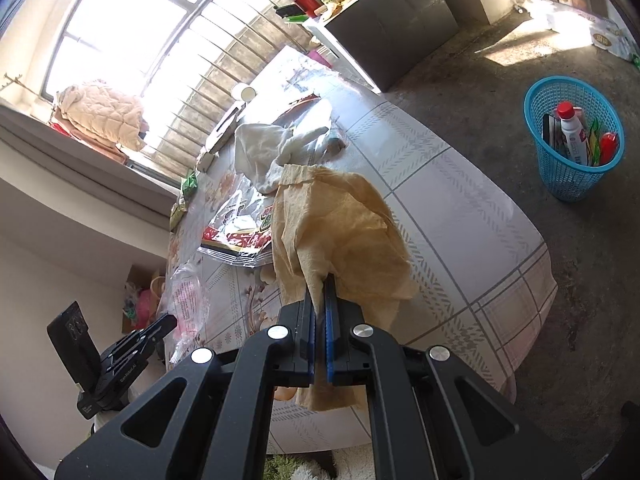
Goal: Collect trash
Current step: 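Carry the tan paper and clear bag over the blue wastebasket with both tools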
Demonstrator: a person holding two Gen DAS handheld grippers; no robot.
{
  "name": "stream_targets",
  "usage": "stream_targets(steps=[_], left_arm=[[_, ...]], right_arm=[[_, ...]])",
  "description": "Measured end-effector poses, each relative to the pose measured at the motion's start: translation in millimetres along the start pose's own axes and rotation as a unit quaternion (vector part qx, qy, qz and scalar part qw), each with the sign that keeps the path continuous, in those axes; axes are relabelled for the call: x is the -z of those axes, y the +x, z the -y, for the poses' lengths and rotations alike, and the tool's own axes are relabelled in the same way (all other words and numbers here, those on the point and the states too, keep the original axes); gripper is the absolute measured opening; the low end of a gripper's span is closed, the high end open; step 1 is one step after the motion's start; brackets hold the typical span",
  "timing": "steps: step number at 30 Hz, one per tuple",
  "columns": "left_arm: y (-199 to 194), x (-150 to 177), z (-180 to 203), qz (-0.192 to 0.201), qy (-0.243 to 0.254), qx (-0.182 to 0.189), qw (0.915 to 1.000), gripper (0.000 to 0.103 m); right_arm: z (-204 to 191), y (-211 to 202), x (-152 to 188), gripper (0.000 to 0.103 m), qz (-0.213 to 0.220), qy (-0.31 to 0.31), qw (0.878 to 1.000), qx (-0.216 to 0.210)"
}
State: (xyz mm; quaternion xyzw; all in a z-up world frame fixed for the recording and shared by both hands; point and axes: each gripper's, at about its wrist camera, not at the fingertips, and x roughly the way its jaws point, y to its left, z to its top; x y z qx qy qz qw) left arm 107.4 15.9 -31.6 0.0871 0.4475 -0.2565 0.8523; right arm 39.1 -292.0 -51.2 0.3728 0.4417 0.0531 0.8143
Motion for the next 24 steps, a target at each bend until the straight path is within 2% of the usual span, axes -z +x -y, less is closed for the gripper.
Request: stream_targets(steps=[4,8,12,15,18,21,24], left_arm=[[-13.2,-12.5,14.7,0.018,0.004,0.017,0.9997,0.001],[-22.0,-33.4,35.9,0.03,0.009,0.054,0.9981,0.0],[-26.3,-68.0,70.6,0.047,0.023,0.109,0.9927,0.0],[-19.6,-101.8,107.5,0.049,0.037,0.167,0.9841,0.0],[-0.9,-136.3,155.1,0.042,0.07,0.223,0.9714,0.0],[35.3,-170.0,208.4,0.018,0.101,0.25,0.9628,0.0],[87.8,-201.7,257.6,-0.026,0.104,0.272,0.9563,0.001]], right_arm=[[7.0,-10.0,-2.7,0.004,0.008,0.012,0.999,-0.028],[17.6,-26.1,-5.2,0.004,0.026,0.027,0.998,-0.053],[35.9,-52.6,-11.9,0.004,0.059,0.045,0.995,-0.069],[53.5,-78.2,-21.8,0.004,0.094,0.058,0.992,-0.068],[74.6,-105.2,-33.8,0.004,0.132,0.071,0.987,-0.052],[101.0,-129.6,-47.7,0.004,0.169,0.091,0.981,-0.026],[130.5,-147.8,-61.6,0.004,0.198,0.118,0.973,0.0]])
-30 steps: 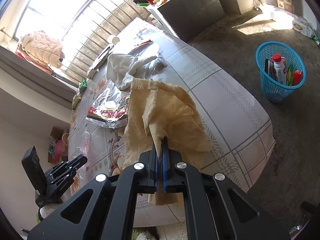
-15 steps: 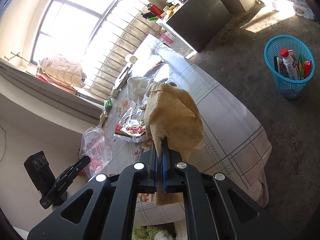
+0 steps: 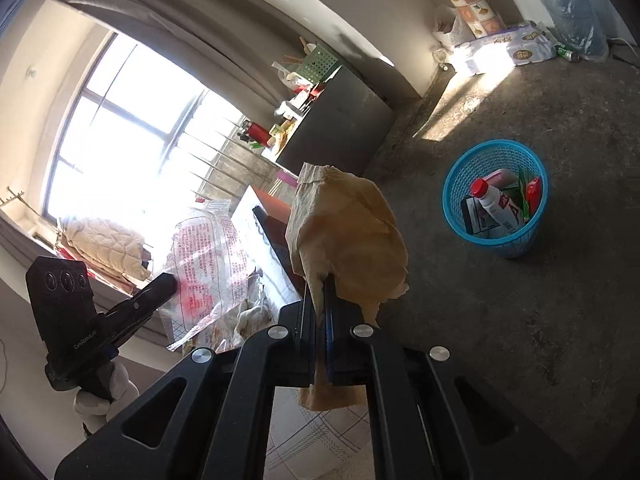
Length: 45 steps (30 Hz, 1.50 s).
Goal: Collect trash
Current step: 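Carry the tan paper and clear bag over the blue wastebasket with both tools, then open both tools to drop the paper and bag into the wastebasket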
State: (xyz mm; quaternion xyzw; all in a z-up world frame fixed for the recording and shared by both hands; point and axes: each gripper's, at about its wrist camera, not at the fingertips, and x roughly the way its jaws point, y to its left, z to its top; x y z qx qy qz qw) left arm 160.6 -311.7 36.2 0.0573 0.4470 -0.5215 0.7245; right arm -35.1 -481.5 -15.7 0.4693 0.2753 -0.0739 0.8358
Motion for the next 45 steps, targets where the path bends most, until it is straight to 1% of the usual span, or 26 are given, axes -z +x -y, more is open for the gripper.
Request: stream_targets(steps=[2,4,6,9,11,15,18,22,23,24,25,27,28,30,32,35,37,41,45], left_arm=[[48.2,-22.4,1.3,-0.025,-0.004,0.004,0.9997,0.001],[95.8,-38.3,-1.8,-0.053,-0.016,0.012,0.9984,0.001],[142.1,-50.0,-11.1,-0.082,-0.049,0.035,0.9948,0.001],[210.5,-60.6,-28.7,-0.125,-0.089,0.051,0.9868,0.001],[254.0,-65.0,-37.6,-0.144,-0.104,0.044,0.9831,0.001],[325.2,-68.3,-67.2,-0.18,-0.153,0.035,0.971,0.001],[366.7,-70.8,-81.2,-0.195,-0.154,0.009,0.9686,0.002],[409.7,-72.5,-96.9,-0.214,-0.162,-0.01,0.9633,0.002],[418.9,-72.9,-100.6,-0.216,-0.162,-0.015,0.9627,0.004],[426.5,-72.1,-103.9,-0.22,-0.16,-0.022,0.9621,0.01],[434.3,-71.5,-107.5,-0.224,-0.157,-0.027,0.9615,0.019],[444.2,-67.6,-113.8,-0.235,-0.159,-0.035,0.9582,0.032],[447.7,-65.1,-117.6,-0.238,-0.165,-0.035,0.9565,0.035],[453.4,-61.6,-121.6,-0.245,-0.175,-0.029,0.9531,0.039],[455.1,-58.5,-126.3,-0.249,-0.177,-0.026,0.9517,0.045],[453.0,-58.3,-125.6,-0.247,-0.174,-0.022,0.9529,0.05],[447.9,-61.0,-123.5,-0.243,-0.176,-0.022,0.9536,0.054],[430.4,-70.1,-120.1,-0.231,-0.185,-0.015,0.955,0.056],[397.9,-85.8,-111.8,-0.211,-0.18,-0.007,0.9606,0.059]], right_arm=[[20.0,-1.1,-19.7,0.004,0.018,0.013,0.999,0.025],[42.3,4.7,-36.3,0.004,0.024,0.033,0.998,0.041],[65.9,19.9,-50.3,0.004,0.025,0.056,0.996,0.066],[102.4,48.1,-66.8,0.004,0.017,0.089,0.991,0.098],[127.7,73.7,-78.5,0.004,0.01,0.109,0.987,0.118],[170.8,124.8,-100.9,0.004,-0.01,0.144,0.977,0.158],[198.3,164.0,-117.5,0.004,-0.025,0.159,0.97,0.184],[225.1,209.2,-139.8,0.005,-0.043,0.163,0.96,0.224],[231.1,218.1,-144.6,0.006,-0.043,0.166,0.957,0.233],[236.1,226.2,-149.3,0.007,-0.046,0.164,0.956,0.237],[240.4,235.3,-153.7,0.007,-0.052,0.159,0.955,0.244],[247.9,246.9,-157.6,0.007,-0.063,0.151,0.952,0.258],[253.0,253.3,-158.9,0.007,-0.069,0.153,0.952,0.257],[261.1,258.4,-157.6,0.013,-0.078,0.162,0.952,0.249],[268.3,261.6,-156.5,0.03,-0.078,0.167,0.95,0.253],[272.1,259.4,-155.4,0.039,-0.068,0.166,0.953,0.244],[276.0,253.1,-154.4,0.046,-0.06,0.173,0.953,0.243],[279.4,233.1,-154.1,0.047,-0.034,0.196,0.951,0.236],[279.1,206.9,-154.6,0.048,-0.002,0.214,0.953,0.216]])
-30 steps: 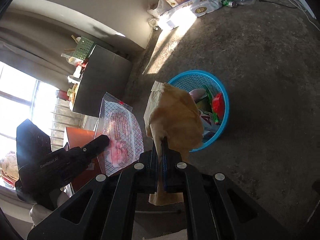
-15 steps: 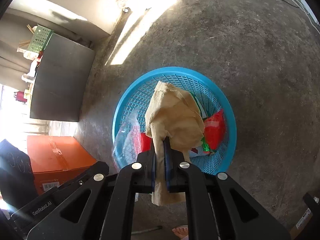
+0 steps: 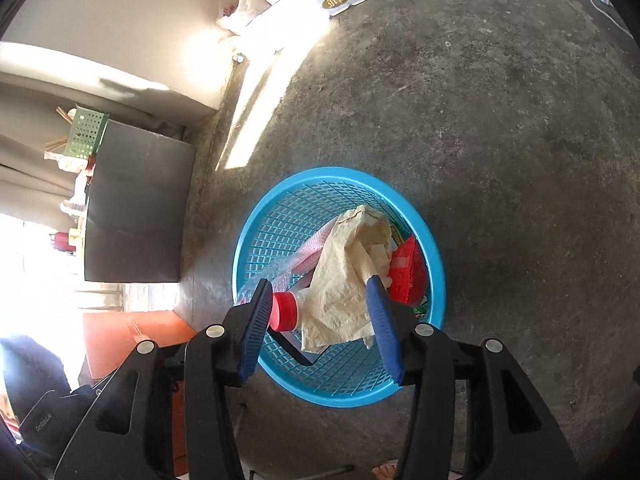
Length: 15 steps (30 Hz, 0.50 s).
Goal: Collect trash
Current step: 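Open both tools to drop the paper and bag into the wastebasket, then move both tools back from the wastebasket to the table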
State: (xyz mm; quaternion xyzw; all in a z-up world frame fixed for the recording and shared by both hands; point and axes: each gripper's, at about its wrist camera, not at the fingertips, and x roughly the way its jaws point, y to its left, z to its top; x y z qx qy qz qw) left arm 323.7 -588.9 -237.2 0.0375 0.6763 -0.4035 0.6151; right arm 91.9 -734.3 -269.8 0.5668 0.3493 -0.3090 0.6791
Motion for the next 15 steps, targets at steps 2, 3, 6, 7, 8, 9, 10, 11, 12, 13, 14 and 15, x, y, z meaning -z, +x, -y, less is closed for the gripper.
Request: stream_targets(steps=[2,3,6,7,8,9,10,11,12,13,14,15], left_arm=[[-23.9,3.5,4.2,0.014,0.002,0.009,0.9999,0.059],[-37.7,6.1,6.4,0.02,0.003,0.013,0.9997,0.059],[-83.6,18.6,13.0,0.044,0.014,0.02,0.9987,0.059],[-101.2,24.8,16.0,0.055,0.019,0.024,0.998,0.059],[-119.2,32.9,18.0,0.066,0.024,0.028,0.9972,0.059],[-138.8,43.8,19.3,0.078,0.031,0.034,0.9959,0.059],[-158.1,55.3,21.1,0.092,0.036,0.035,0.9945,0.06],[-178.3,69.1,23.3,0.105,0.046,0.032,0.9928,0.061],[-197.5,84.1,24.9,0.124,0.056,0.033,0.9901,0.062],[-217.7,101.4,25.6,0.147,0.064,0.03,0.9867,0.063],[-235.7,119.4,25.5,0.165,0.073,0.027,0.9833,0.067],[-254.0,138.3,24.3,0.181,0.078,0.028,0.98,0.07]], right_arm=[[4.8,-12.4,-0.4,0.048,0.009,0.011,1.0,-0.011],[7.7,-19.4,0.2,0.048,0.014,0.017,1.0,-0.014],[16.9,-44.4,6.5,0.048,0.025,0.033,0.999,-0.031],[21.0,-54.1,11.0,0.048,0.027,0.039,0.998,-0.039],[25.4,-64.7,18.4,0.048,0.029,0.045,0.997,-0.051],[30.3,-75.0,26.7,0.048,0.029,0.051,0.996,-0.063],[34.9,-85.4,36.5,0.048,0.027,0.055,0.995,-0.075],[39.3,-96.0,47.1,0.049,0.024,0.058,0.994,-0.087],[44.0,-105.8,57.8,0.049,0.019,0.059,0.993,-0.096],[49.7,-115.5,68.9,0.051,0.013,0.061,0.993,-0.103],[55.4,-124.3,80.3,0.052,0.006,0.061,0.992,-0.11],[61.2,-133.0,91.4,0.053,-0.001,0.062,0.991,-0.116]])
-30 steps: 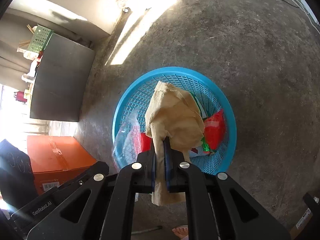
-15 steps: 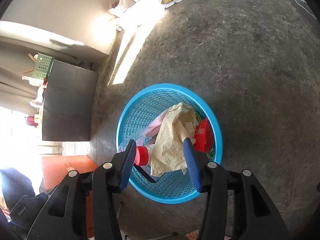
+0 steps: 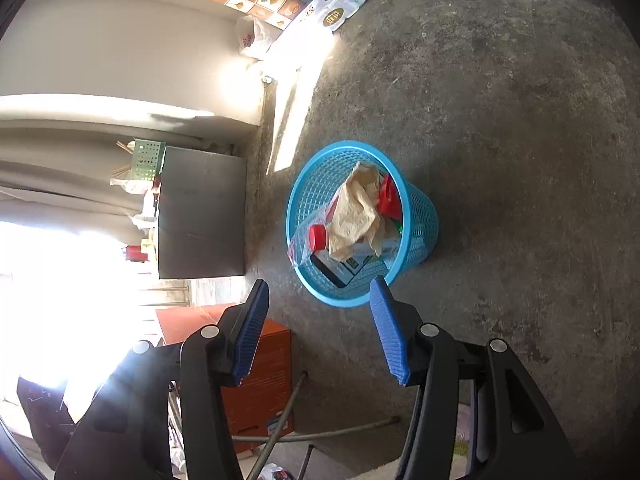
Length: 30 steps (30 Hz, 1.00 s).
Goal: Collect trash
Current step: 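Move both tools back from the wastebasket to the table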
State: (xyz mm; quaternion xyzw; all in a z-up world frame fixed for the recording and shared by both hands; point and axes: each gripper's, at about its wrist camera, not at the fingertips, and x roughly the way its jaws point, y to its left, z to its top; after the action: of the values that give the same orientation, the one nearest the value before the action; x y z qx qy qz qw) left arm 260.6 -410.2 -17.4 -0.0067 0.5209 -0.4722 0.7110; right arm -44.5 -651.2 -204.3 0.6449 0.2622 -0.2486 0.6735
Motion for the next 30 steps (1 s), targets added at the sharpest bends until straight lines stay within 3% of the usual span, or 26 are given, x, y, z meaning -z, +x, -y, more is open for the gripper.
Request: stream_targets(steps=[6,10,14,17,19,21,24,27,30], left_arm=[[-106.1,89.0,-6.7,0.051,0.001,-0.003,0.9987,0.077],[-157.9,157.2,-29.0,0.08,-0.021,-0.053,0.9951,0.077],[-210.7,217.3,-66.0,0.131,-0.066,-0.127,0.9809,0.077],[-246.5,252.9,-98.9,0.171,-0.115,-0.171,0.9633,0.077],[-263.0,273.3,-123.1,0.186,-0.157,-0.185,0.9521,0.077],[-274.8,291.6,-143.4,0.197,-0.197,-0.186,0.9423,0.077],[-286.1,309.3,-164.9,0.206,-0.223,-0.189,0.9339,0.077],[-290.2,319.0,-179.0,0.209,-0.234,-0.189,0.9305,0.077],[-290.6,323.0,-189.8,0.214,-0.242,-0.188,0.9274,0.077]], right_arm=[[19.2,-51.2,50.6,0.053,-0.041,-0.015,0.999,0.005],[8.2,-75.5,70.9,0.053,-0.047,-0.039,0.998,0.004],[-35.7,-87.9,93.2,0.053,-0.051,-0.106,0.993,-0.008],[-90.4,-82.4,123.9,0.054,-0.069,-0.191,0.979,-0.017],[-130.2,-71.6,152.8,0.054,-0.088,-0.258,0.962,-0.024],[-170.4,-57.4,188.3,0.055,-0.112,-0.328,0.937,-0.038],[-226.1,-31.9,248.0,0.056,-0.15,-0.426,0.891,-0.049],[-272.7,-6.8,311.3,0.062,-0.18,-0.52,0.833,-0.052],[-304.4,18.4,363.0,0.066,-0.197,-0.581,0.788,-0.045]])
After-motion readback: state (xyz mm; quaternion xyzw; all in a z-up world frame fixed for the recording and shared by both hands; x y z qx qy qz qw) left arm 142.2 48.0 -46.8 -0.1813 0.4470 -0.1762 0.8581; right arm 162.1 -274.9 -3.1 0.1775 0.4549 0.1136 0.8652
